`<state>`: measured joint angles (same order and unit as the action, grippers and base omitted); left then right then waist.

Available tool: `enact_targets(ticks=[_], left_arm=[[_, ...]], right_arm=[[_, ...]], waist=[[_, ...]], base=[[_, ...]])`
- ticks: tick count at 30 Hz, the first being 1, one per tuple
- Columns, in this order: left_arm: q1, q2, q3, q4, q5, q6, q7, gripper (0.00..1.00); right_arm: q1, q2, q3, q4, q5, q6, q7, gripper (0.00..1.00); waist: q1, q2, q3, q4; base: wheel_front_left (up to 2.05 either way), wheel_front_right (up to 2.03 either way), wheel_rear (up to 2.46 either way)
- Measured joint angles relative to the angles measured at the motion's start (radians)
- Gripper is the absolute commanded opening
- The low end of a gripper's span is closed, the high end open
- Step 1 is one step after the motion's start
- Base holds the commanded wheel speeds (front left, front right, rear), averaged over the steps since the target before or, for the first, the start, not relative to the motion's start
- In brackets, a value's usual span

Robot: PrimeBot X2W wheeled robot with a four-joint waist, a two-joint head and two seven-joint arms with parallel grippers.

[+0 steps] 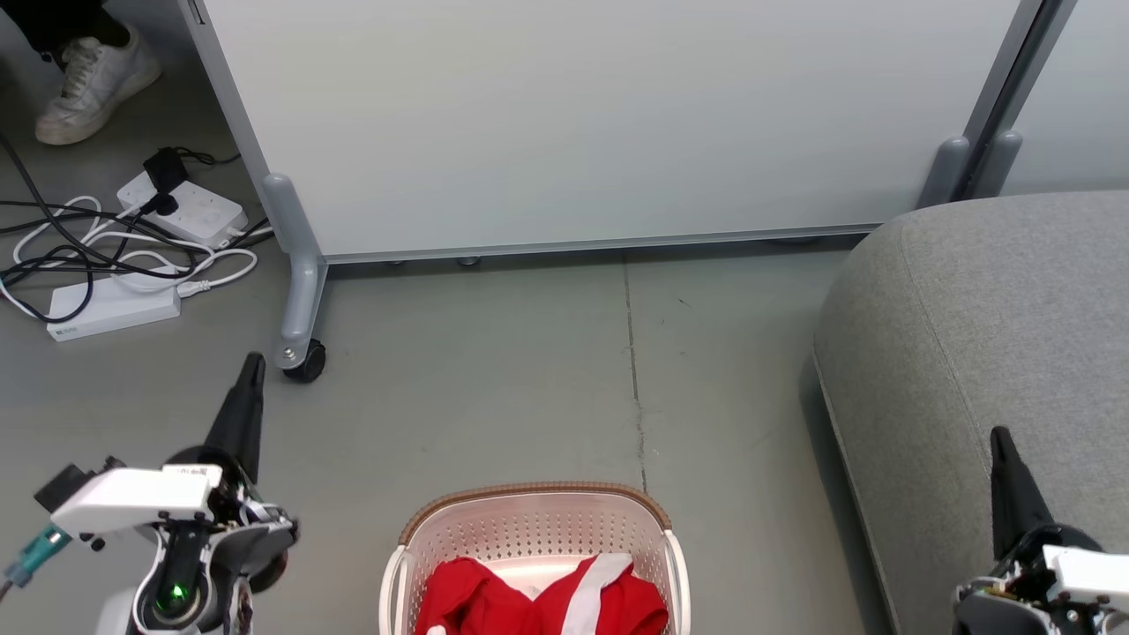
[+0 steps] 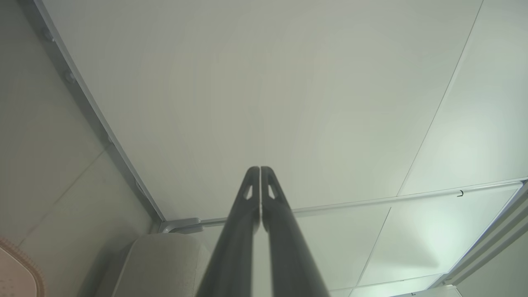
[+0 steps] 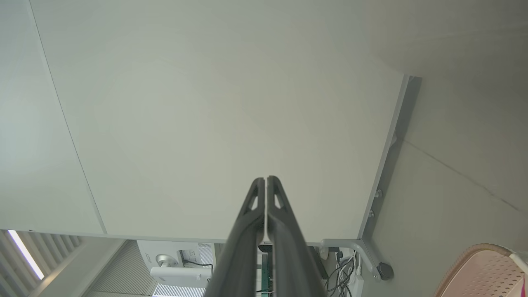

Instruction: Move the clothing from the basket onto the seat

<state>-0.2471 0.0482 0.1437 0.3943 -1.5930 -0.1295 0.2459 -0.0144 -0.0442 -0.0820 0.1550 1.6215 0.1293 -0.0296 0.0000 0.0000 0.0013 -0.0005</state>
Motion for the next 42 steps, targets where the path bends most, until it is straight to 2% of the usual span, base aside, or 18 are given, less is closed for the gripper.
enact_targets(ticks=[6,17,27,42], left_arm=[[0.057,-0.013,-0.01,0.028,0.0,0.001,-0.02,1.0],[0.077,-0.012,-0.029,-0.015,0.029,0.001,-0.086,1.0],[0.101,-0.011,-0.035,-0.05,0.069,0.001,-0.145,1.0],[0.124,-0.008,-0.09,-0.143,0.261,0.001,-0.221,1.0]], right_arm=[[0.026,0.014,0.004,0.033,-0.008,-0.003,-0.006,1.0],[0.021,0.014,0.009,0.031,-0.084,-0.003,-0.034,1.0],[-0.003,0.012,0.0,0.016,-0.208,-0.003,-0.063,1.0],[-0.04,0.009,0.009,-0.039,-0.504,-0.003,-0.096,1.0]], waist=[[0.0,0.0,-0.001,-0.001],[0.0,0.0,-0.006,-0.001],[0.0,0.0,-0.009,0.001],[0.0,0.0,-0.013,0.007]], base=[[0.0,0.0,0.0],[0.0,0.0,0.0],[0.0,0.0,0.0],[0.0,0.0,0.0]])
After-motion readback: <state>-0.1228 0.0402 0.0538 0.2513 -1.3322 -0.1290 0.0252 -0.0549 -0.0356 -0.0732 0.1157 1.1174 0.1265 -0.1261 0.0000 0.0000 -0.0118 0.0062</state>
